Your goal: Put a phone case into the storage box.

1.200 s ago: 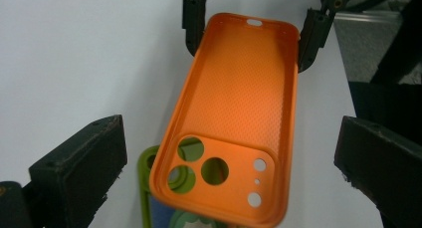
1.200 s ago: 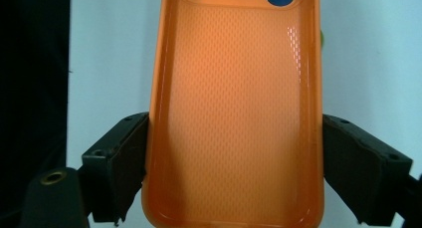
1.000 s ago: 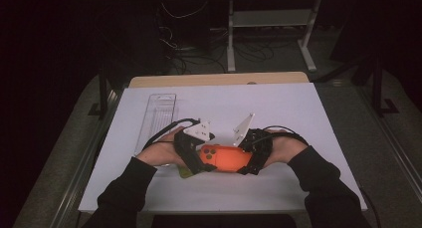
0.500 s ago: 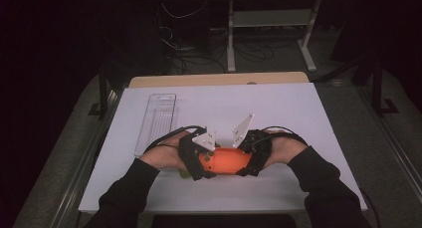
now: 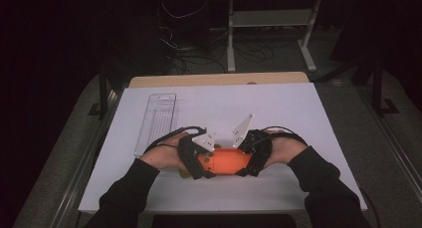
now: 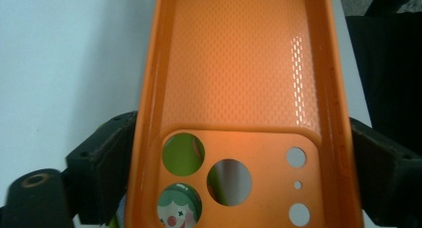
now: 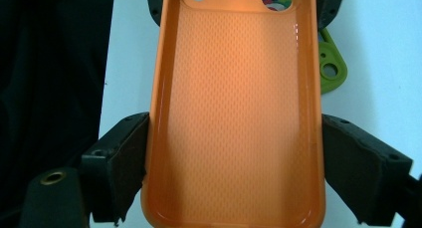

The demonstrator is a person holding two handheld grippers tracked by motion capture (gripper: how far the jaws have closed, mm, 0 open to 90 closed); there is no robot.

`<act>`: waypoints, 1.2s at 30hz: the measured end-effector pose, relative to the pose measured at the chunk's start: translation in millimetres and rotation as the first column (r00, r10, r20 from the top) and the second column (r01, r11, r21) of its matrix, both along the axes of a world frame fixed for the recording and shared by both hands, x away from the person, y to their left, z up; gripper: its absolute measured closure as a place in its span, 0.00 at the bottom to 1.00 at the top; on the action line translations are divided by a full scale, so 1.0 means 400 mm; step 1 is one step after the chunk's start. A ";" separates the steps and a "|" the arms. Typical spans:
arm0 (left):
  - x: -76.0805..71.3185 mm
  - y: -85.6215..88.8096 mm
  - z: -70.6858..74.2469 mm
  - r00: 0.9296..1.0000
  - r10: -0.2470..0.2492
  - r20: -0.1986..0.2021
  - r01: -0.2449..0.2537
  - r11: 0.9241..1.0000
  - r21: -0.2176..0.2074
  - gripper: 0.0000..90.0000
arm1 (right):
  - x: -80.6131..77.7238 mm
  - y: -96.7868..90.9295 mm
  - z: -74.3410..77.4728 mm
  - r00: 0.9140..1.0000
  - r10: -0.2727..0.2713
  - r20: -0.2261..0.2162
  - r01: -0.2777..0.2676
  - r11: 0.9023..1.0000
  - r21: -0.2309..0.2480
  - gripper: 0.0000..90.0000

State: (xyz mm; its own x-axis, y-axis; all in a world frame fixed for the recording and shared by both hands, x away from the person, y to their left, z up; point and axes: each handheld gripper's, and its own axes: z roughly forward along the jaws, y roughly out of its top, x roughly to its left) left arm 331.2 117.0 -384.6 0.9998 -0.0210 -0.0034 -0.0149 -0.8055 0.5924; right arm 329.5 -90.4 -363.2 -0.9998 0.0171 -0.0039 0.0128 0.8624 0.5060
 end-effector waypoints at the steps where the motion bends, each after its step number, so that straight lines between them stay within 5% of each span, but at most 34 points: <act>1: 0.000 0.001 0.000 1.000 -0.002 -0.010 0.001 1.000 -0.008 0.14 | 0.000 -0.001 0.001 1.000 -0.002 -0.002 0.002 1.000 0.000 0.17; 15: 0.003 0.003 0.010 1.000 -0.023 -0.005 0.023 1.000 -0.017 0.18 | -0.001 -0.015 0.005 0.999 -0.029 -0.034 0.030 0.999 0.021 0.16; 24: 0.008 0.006 0.006 0.997 0.072 -0.030 -0.072 0.997 -0.014 0.18 | 0.019 -0.046 0.011 0.989 -0.143 -0.050 0.146 0.986 0.079 0.01; 27: 0.010 0.006 -0.002 0.988 0.156 -0.017 -0.156 0.988 -0.001 0.18 | 0.043 -0.081 0.016 0.977 -0.209 -0.036 0.212 0.964 0.161 0.00; 28: 0.010 0.006 -0.002 0.988 0.156 -0.017 -0.156 0.988 -0.001 0.18 | 0.043 -0.081 0.016 0.977 -0.209 -0.036 0.212 0.964 0.161 0.00; 30: 0.013 0.004 -0.006 0.978 0.208 -0.003 -0.208 0.978 0.004 0.18 | 0.053 -0.098 0.011 0.964 -0.261 -0.047 0.266 0.948 0.176 0.00; 32: 0.016 0.005 -0.009 0.970 0.243 0.006 -0.244 0.970 0.023 0.18 | 0.056 -0.112 0.004 0.947 -0.314 -0.070 0.322 0.928 0.189 0.00; 33: 0.018 0.006 -0.011 0.962 0.273 0.005 -0.273 0.962 0.026 0.18 | 0.062 -0.126 -0.008 0.928 -0.363 -0.082 0.372 0.905 0.205 0.00; 34: 0.019 0.007 -0.013 0.958 0.287 0.013 -0.287 0.958 0.024 0.18 | 0.062 -0.126 -0.008 0.928 -0.363 -0.082 0.372 0.905 0.205 0.00; 35: 0.024 0.010 -0.013 0.954 0.300 0.017 -0.301 0.953 0.032 0.18 | 0.063 -0.130 -0.013 0.918 -0.387 -0.084 0.396 0.893 0.216 0.00; 36: 0.023 0.010 -0.017 0.946 0.325 0.010 -0.325 0.945 0.019 0.18 | 0.062 -0.133 -0.019 0.901 -0.421 -0.107 0.434 0.873 0.224 0.00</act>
